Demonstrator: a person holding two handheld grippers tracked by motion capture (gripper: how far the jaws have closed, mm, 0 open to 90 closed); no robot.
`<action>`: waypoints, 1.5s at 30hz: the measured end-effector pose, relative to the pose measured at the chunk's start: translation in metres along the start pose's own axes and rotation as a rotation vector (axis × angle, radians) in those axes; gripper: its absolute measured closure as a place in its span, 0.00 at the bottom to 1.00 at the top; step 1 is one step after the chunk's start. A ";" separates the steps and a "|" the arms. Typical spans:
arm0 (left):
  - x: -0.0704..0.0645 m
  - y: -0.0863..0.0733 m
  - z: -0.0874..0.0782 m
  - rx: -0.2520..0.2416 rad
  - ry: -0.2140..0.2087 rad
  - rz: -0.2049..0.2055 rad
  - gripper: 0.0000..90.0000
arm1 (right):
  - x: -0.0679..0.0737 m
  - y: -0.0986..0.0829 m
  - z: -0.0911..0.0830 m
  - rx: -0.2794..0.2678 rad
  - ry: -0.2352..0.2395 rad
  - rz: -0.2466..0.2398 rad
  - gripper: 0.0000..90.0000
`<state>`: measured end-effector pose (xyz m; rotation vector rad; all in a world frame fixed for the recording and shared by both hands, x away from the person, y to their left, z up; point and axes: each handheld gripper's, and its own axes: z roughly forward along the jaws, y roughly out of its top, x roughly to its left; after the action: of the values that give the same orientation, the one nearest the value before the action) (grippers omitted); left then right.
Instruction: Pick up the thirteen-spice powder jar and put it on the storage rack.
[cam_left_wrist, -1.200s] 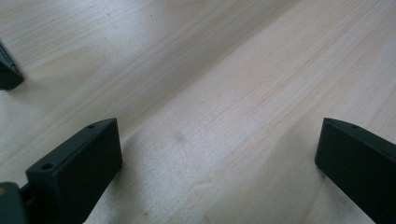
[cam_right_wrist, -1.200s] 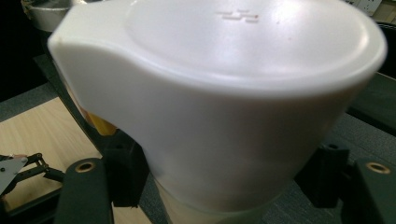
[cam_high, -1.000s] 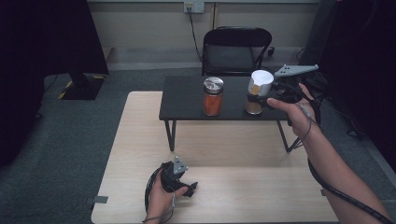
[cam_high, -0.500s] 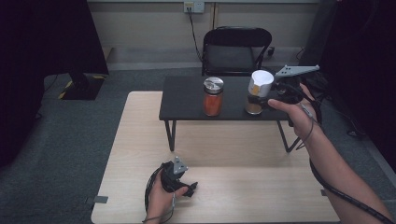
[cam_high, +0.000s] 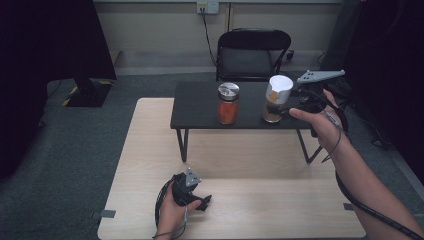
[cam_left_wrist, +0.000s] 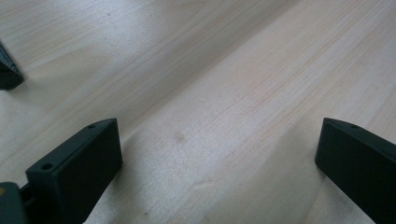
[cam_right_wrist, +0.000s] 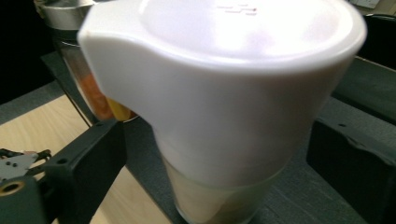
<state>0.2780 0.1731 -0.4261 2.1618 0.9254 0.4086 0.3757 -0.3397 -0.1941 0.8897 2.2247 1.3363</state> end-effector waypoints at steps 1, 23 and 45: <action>0.000 0.000 0.000 0.000 0.000 0.000 0.00 | 0.000 -0.001 -0.001 -0.003 -0.002 0.001 0.02; 0.000 0.000 0.000 0.000 0.000 0.000 0.00 | 0.002 -0.019 -0.009 -0.037 0.031 -0.003 0.00; 0.000 0.000 0.000 0.000 0.000 0.001 0.00 | 0.003 -0.043 -0.009 -0.048 0.043 0.010 0.00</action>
<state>0.2780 0.1732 -0.4261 2.1620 0.9249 0.4091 0.3546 -0.3580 -0.2278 0.8637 2.2130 1.4200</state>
